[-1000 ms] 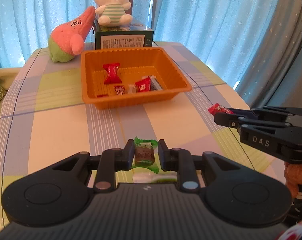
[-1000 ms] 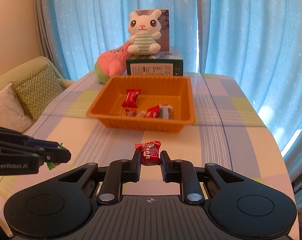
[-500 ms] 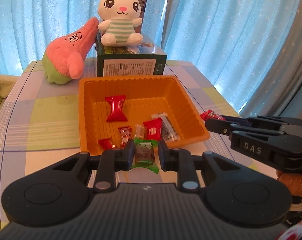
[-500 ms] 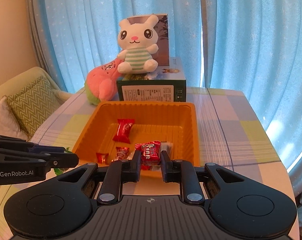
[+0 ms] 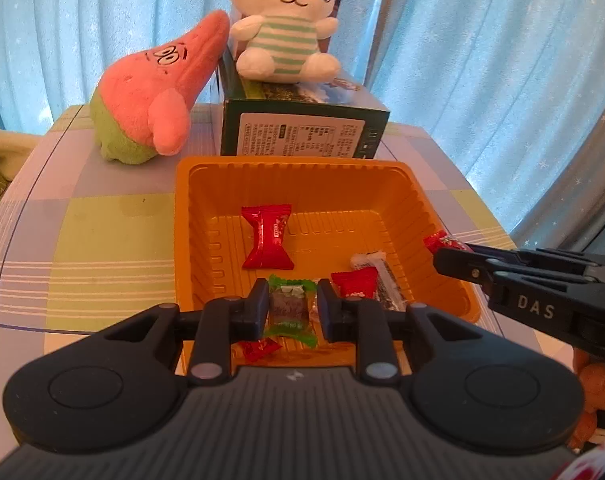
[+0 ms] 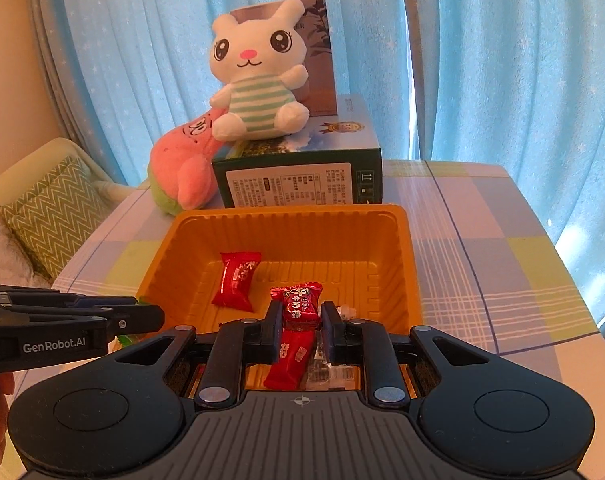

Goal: Organize snacks
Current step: 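Lower both candies into the orange tray and open both tools, then withdraw both open tools from the tray toward the last two packets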

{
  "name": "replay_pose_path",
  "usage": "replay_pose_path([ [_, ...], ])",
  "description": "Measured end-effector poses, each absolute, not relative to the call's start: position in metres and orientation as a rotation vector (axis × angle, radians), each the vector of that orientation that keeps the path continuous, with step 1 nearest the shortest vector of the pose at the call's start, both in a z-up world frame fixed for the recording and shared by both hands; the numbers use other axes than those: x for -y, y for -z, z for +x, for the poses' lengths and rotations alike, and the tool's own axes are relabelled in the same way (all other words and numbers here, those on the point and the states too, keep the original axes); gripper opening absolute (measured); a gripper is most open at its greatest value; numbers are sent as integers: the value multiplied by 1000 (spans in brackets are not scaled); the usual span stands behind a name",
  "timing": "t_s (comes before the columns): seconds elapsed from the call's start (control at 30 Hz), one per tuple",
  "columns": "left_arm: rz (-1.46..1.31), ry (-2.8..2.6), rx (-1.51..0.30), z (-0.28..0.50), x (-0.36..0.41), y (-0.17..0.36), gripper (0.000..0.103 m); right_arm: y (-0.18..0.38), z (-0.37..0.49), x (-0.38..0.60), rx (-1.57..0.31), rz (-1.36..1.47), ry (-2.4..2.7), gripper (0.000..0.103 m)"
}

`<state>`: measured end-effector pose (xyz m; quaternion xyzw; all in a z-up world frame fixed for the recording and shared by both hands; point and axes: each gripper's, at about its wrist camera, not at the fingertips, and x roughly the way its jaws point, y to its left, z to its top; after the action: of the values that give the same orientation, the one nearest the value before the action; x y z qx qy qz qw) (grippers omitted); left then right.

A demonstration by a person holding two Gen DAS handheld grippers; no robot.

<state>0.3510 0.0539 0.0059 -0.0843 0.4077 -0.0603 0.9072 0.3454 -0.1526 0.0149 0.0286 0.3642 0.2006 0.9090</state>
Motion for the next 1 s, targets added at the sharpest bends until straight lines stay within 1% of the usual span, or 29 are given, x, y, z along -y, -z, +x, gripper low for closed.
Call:
replay_pose_path([
  [0.07,-183,123,-842,356,-56,0,34,-13,347,152,-757,65,-412,20],
  [0.1,-187,122,-846,357,-57,2,45,-12,347,152,-759,68,-413,20],
  [0.13,-188,121,-846,357,-58,3,47,-12,347,152,-759,68,-415,20],
  [0.57,-144,116,-839,337,-61,3,48,-12,356,142,-770,94,-428,20],
  [0.73,-132,115,-830,330,-62,-1,52,-12,368,138,-772,167,-448,21],
  [0.77,-133,116,-830,327,-62,-1,53,-11,370,137,-782,170,-445,24],
  [0.8,-132,117,-829,325,-63,-2,54,-11,369,137,-784,164,-432,30],
  [0.83,-130,117,-828,322,-63,-2,56,-11,368,138,-778,162,-420,53],
  [0.87,-126,112,-827,318,-63,-2,58,-10,364,142,-765,171,-411,66],
  [0.9,-124,106,-825,314,-64,-2,59,-10,361,145,-759,179,-405,69],
  [1.0,-133,101,-824,299,-65,-2,60,-8,348,157,-779,186,-386,69],
])
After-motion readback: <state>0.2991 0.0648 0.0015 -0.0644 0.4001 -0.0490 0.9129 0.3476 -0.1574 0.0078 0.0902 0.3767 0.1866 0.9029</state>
